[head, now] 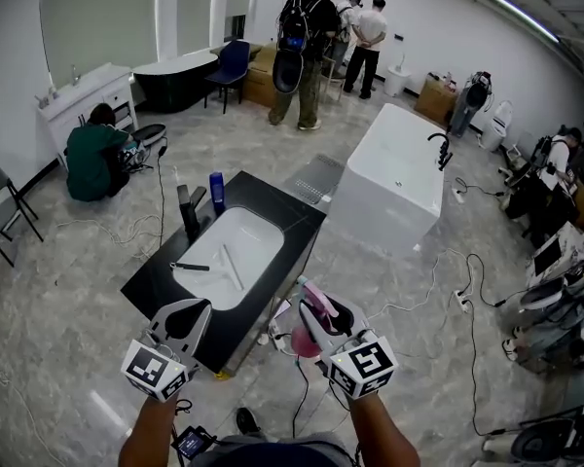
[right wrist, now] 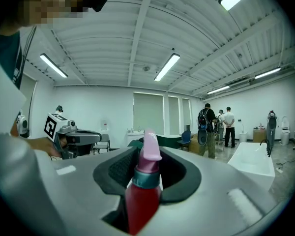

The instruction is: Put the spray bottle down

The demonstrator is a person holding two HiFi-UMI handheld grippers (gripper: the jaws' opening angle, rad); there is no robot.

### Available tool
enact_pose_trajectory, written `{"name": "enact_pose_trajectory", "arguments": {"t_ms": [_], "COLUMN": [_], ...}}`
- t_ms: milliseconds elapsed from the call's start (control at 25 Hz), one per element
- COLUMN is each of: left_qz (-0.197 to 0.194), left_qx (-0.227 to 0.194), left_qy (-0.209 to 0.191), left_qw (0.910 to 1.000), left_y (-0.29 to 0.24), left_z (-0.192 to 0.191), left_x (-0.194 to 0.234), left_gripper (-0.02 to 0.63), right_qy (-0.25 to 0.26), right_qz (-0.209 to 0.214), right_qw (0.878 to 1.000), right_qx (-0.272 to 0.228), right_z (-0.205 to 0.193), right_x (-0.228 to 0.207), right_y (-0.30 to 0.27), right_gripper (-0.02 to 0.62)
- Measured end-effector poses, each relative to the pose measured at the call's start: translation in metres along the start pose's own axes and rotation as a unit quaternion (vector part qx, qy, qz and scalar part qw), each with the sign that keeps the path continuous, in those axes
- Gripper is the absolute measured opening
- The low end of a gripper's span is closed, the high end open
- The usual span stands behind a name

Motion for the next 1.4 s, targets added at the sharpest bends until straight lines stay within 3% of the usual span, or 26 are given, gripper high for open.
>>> {"name": "enact_pose_trajectory", "arguments": {"t_ms": [160,640,1040,1400], "left_qz": [0.001,0.09,0.155,0.173], "left_qx": [0.003,0.015,0.052,0.066], "left_qy": [0.0,0.018,0.058,0.064], "left_qw": [1.0,0.9957,0.9849,0.9807], "left_y": [-0.004,-0.005,-0.021,-0.036], "left_z": [-0.004,-0.032,-0.096,-0.141], "left_x": [0.015,0.049,0.06,0.073], "left_gripper": [0.005,0.005,0.004,0.005], "right_qy": [0.0,-0.014,-0.029,-0.034], "right_qz": [0.004,0.078,0.137,0.163], "right_qw": [1.0,0.997,0.99,0.986], "right_qx": [-0.003,-0.018,-0.028,-0.03], "right_z": [-0.006,-0.048,-0.112,-0.174], "right_x": [-0.006,-0.03,-0.053,-0.065], "right_y": [-0.028,-0.109,-0.171,-0.219], "right_gripper": [0.132,0.132,0.132,0.132]}}
Point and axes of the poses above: the fingertips, and each gripper's own axes: y backward along the fingers, x to its left, z out of its top, the point moved 8 cm from there along y, backward along the fingers
